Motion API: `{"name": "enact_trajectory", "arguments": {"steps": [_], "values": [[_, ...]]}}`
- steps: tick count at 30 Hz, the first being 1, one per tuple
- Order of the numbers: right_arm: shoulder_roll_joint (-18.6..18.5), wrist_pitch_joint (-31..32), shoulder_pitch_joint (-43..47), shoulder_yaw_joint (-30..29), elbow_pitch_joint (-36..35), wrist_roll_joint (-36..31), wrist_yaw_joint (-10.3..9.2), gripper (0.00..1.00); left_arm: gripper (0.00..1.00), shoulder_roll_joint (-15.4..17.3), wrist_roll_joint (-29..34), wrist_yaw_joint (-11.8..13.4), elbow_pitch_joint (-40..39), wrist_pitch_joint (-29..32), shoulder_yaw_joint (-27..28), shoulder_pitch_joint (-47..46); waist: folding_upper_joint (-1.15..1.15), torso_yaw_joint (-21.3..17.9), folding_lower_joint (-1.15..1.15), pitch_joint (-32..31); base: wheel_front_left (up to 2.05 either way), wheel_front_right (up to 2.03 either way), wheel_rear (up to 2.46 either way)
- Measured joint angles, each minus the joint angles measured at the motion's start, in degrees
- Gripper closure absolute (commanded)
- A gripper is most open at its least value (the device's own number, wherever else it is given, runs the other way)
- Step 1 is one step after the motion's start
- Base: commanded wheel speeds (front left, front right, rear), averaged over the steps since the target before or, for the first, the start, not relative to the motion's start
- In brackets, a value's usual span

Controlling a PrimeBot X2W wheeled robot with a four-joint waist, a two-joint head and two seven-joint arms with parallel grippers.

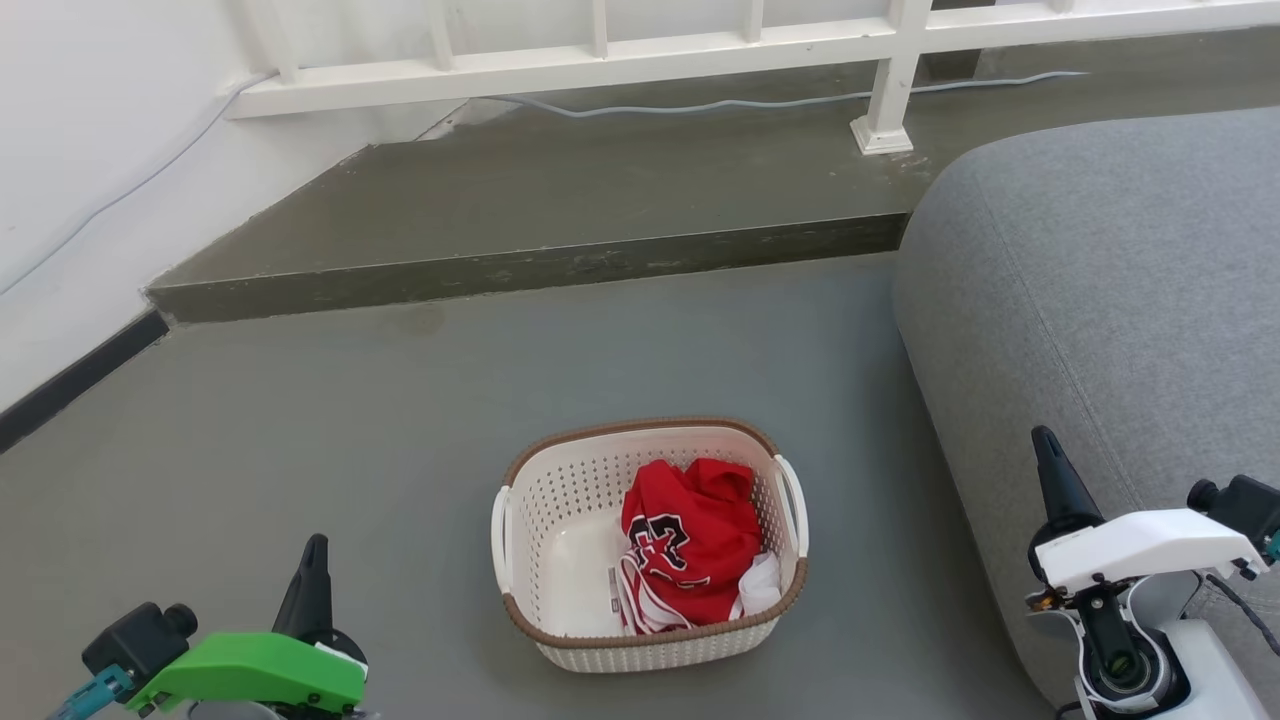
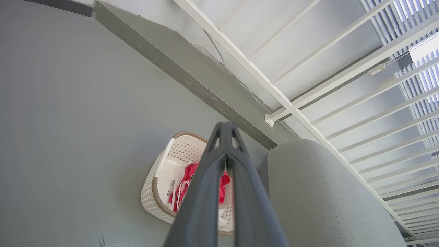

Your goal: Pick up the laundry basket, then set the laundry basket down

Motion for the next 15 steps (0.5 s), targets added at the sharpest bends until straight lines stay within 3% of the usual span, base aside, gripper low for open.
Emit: {"name": "enact_trajectory", "arguments": {"steps": [15], "values": [[0.81,2.89,-0.10,-3.36,0.23,10.48,1.49,1.00,1.00,0.07,-11.01,-1.94,1.33,2.54,2.22,-1.25,0.00,0.60,0.00,0.21,0.00,0.00,0.00]]}}
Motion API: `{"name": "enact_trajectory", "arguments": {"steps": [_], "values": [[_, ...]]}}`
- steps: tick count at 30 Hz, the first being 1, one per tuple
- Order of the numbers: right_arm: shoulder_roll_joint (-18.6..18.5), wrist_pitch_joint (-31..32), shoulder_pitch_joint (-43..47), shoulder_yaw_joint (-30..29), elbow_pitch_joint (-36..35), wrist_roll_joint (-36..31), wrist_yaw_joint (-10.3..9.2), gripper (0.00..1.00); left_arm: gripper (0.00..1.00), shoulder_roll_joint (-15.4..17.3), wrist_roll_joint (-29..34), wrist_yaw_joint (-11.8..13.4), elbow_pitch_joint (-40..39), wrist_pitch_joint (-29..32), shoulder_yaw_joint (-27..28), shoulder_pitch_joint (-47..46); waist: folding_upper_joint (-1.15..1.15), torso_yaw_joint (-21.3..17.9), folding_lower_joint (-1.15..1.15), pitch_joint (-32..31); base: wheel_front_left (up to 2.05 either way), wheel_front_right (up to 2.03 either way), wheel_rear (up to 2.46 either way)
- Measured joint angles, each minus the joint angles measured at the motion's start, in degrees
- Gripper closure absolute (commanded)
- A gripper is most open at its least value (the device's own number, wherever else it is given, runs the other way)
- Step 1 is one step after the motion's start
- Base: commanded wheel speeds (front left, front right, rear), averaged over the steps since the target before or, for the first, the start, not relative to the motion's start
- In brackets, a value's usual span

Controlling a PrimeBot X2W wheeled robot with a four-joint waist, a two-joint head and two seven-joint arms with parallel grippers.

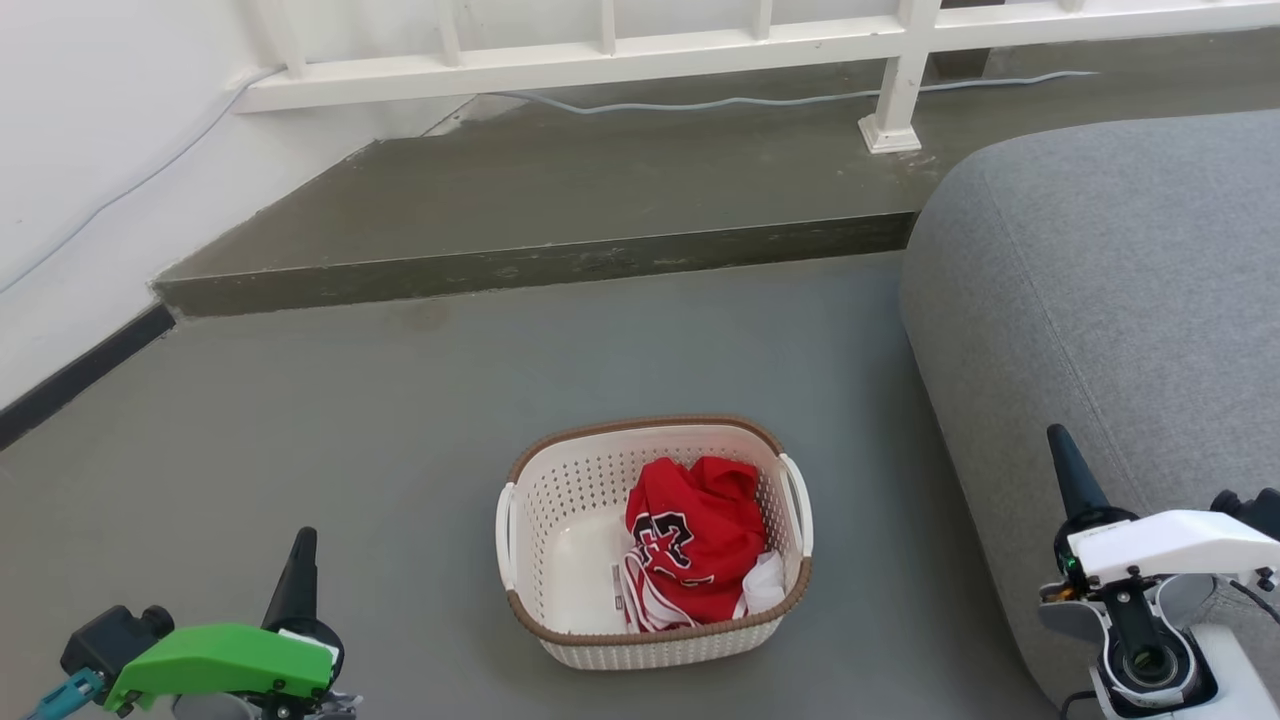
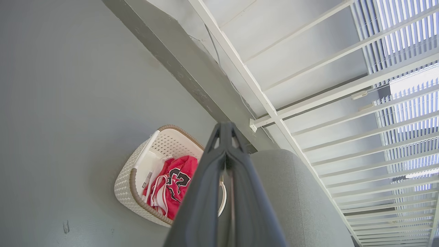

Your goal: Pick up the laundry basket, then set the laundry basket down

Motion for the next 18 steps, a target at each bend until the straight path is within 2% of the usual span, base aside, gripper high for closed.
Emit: {"name": "enact_trajectory", "arguments": {"steps": [18], "values": [[1.22,3.02,-0.65,-3.63,0.15,11.18,1.56,1.00,1.00,0.03,-11.36,-2.04,1.22,2.57,2.50,-1.36,0.00,0.64,0.00,0.22,0.00,0.00,0.00]]}}
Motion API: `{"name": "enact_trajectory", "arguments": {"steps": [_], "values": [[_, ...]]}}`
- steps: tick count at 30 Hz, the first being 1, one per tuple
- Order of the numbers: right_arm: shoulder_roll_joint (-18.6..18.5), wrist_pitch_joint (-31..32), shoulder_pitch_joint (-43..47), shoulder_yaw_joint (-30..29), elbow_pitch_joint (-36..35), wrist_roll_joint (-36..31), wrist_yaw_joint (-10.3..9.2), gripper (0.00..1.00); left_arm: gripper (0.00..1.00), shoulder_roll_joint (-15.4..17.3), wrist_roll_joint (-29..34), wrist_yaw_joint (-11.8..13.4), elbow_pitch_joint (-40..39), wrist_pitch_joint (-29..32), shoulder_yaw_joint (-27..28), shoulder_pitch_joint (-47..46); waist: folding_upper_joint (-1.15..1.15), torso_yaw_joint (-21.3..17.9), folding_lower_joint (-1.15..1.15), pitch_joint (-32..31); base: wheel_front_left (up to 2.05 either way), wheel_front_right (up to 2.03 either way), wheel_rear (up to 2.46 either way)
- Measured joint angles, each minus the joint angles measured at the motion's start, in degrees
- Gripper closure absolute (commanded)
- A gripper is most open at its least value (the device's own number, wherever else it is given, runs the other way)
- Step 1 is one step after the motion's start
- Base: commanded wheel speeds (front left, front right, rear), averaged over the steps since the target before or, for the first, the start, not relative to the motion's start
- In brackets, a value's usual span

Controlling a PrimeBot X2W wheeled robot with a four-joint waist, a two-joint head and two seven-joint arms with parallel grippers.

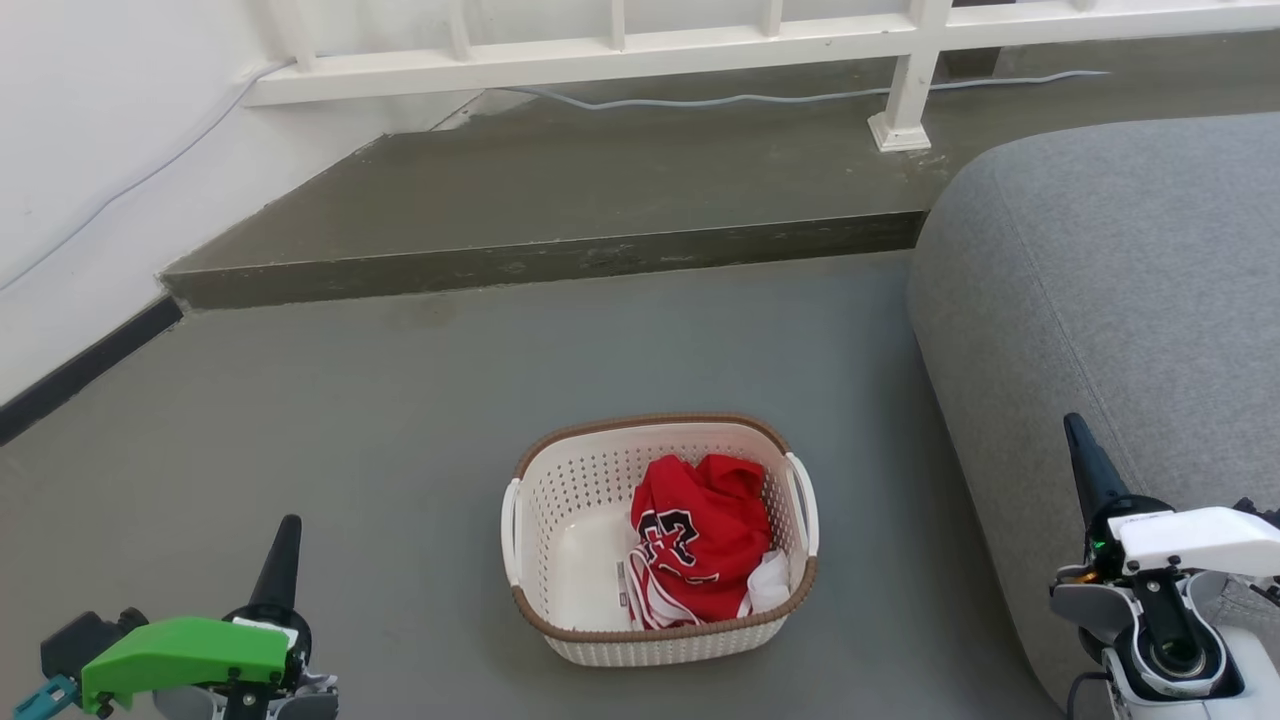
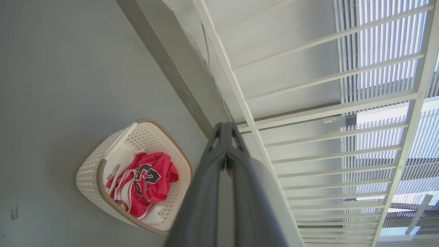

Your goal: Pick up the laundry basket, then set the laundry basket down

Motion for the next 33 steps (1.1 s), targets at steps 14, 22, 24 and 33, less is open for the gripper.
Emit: {"name": "enact_trajectory", "arguments": {"steps": [14,22,24,33], "values": [[0.69,2.29,-0.47,-3.03,0.11,8.90,1.42,1.00,1.00,0.02,-9.85,-1.94,1.16,2.18,2.05,-1.39,0.00,0.52,0.00,0.19,0.00,0.00,0.00],[1.30,3.87,-0.52,-4.76,0.14,14.35,1.98,1.00,1.00,0.03,-14.88,-2.99,1.74,3.50,3.05,-1.65,0.00,0.82,0.00,0.30,0.00,0.00,0.00],[1.36,3.96,-0.54,-4.88,0.14,14.82,1.98,1.00,1.00,0.05,-15.94,-3.00,1.88,3.74,3.24,-1.90,0.00,0.84,0.00,0.30,0.00,0.00,0.00],[1.40,4.00,-0.68,-4.95,0.15,14.82,1.99,1.00,1.00,0.05,-16.16,-3.00,2.14,3.74,3.33,-2.25,0.00,0.84,0.00,0.30,0.00,0.00,0.00]]}}
